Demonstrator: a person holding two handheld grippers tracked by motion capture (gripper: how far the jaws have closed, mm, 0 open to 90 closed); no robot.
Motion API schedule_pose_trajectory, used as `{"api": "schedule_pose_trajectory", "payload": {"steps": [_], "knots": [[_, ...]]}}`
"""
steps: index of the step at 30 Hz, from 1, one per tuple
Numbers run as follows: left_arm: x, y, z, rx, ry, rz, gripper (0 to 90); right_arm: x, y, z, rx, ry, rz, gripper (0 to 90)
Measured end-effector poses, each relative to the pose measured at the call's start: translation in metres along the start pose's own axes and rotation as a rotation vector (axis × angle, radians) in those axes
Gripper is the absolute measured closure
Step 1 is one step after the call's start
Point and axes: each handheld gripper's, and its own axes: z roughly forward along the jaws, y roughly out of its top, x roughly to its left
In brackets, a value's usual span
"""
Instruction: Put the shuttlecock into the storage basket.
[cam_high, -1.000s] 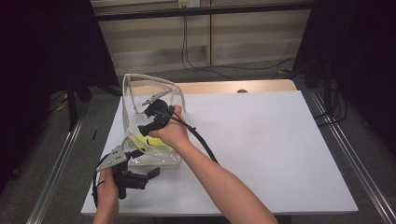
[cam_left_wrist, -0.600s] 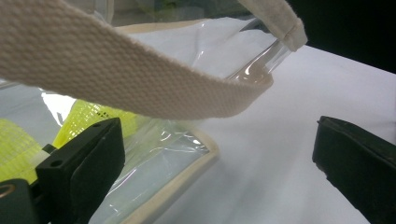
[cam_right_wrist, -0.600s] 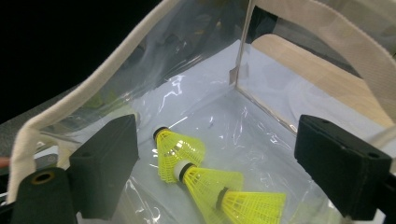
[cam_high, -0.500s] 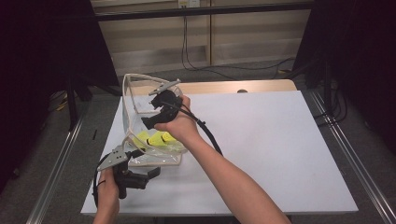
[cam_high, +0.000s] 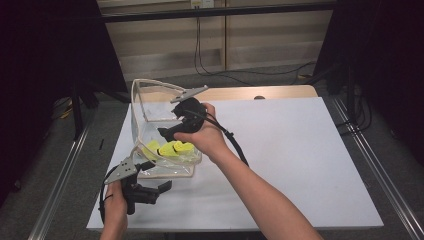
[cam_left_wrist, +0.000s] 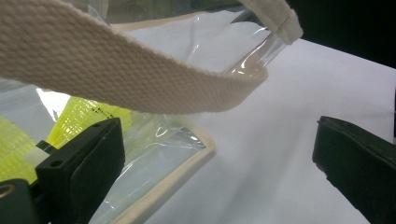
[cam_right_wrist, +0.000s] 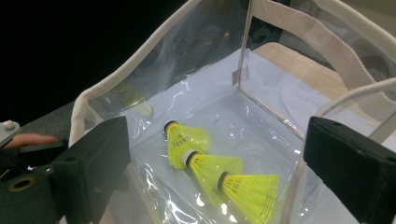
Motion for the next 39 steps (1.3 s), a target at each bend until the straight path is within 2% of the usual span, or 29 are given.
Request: {"api": "schedule_pose_trajectory", "payload": {"steps": [3,19,27,39], "knots": [[-0.001,0.0,-0.001,0.001,0.022,-0.001,2.5,-0.002,-0.003,-0.007,-0.012,0.008,0.002,6.8],[-0.001,-0.001,0.001,0.014,0.024,0.001,2.5,-0.026,-0.031,-0.049,-0.051,0.059,0.022,3.6],[-0.002,0.0,0.001,0.013,0.021,-0.002,2.5,-0.04,-0.046,-0.066,-0.071,0.046,0.028,3.4],[-0.002,-0.001,0.001,0.014,0.026,-0.001,2.5,-0.057,-0.075,-0.09,-0.113,0.051,0.041,2.6]]}}
